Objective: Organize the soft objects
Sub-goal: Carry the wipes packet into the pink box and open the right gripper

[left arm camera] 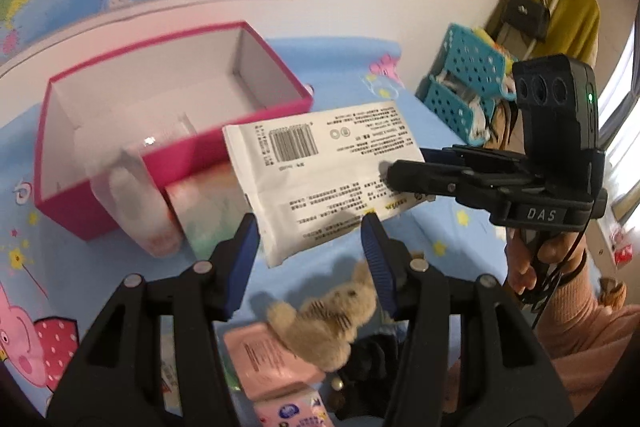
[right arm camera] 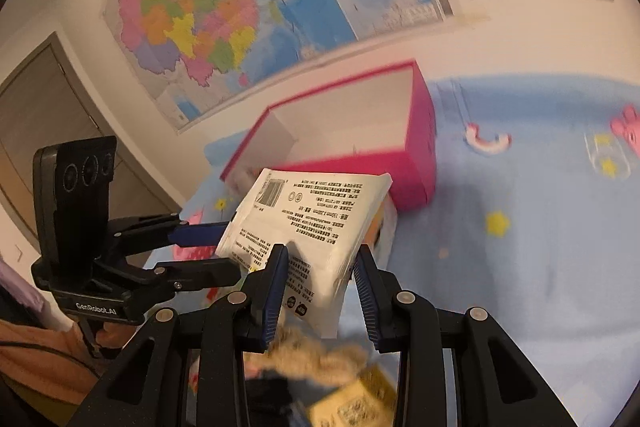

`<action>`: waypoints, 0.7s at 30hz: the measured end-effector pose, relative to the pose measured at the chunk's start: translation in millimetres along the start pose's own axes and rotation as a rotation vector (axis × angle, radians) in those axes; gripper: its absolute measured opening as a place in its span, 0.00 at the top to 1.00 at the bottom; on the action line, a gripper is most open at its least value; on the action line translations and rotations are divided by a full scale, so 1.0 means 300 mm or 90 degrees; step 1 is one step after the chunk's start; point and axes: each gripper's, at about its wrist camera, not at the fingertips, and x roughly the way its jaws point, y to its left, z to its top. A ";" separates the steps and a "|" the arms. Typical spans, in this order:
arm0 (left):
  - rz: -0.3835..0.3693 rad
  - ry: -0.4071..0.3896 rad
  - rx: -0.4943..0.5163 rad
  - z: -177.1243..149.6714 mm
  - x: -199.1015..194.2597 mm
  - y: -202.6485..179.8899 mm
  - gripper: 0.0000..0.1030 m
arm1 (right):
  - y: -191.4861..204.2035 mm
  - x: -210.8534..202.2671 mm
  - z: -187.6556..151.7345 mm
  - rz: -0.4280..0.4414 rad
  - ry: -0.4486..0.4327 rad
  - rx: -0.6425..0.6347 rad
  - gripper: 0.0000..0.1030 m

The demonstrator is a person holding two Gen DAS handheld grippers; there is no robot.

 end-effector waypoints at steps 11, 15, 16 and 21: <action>0.012 -0.014 -0.061 0.199 0.038 0.165 0.48 | -0.030 0.130 0.245 0.020 -0.019 -0.017 0.67; 0.031 0.006 -0.068 0.243 0.101 0.216 0.48 | -0.042 0.192 0.301 0.013 -0.007 -0.020 0.67; 0.037 0.012 -0.071 0.253 0.121 0.231 0.48 | -0.045 0.212 0.313 0.010 -0.001 -0.021 0.67; 0.040 0.047 -0.092 0.280 0.210 0.292 0.48 | -0.086 0.289 0.351 -0.012 0.030 -0.002 0.66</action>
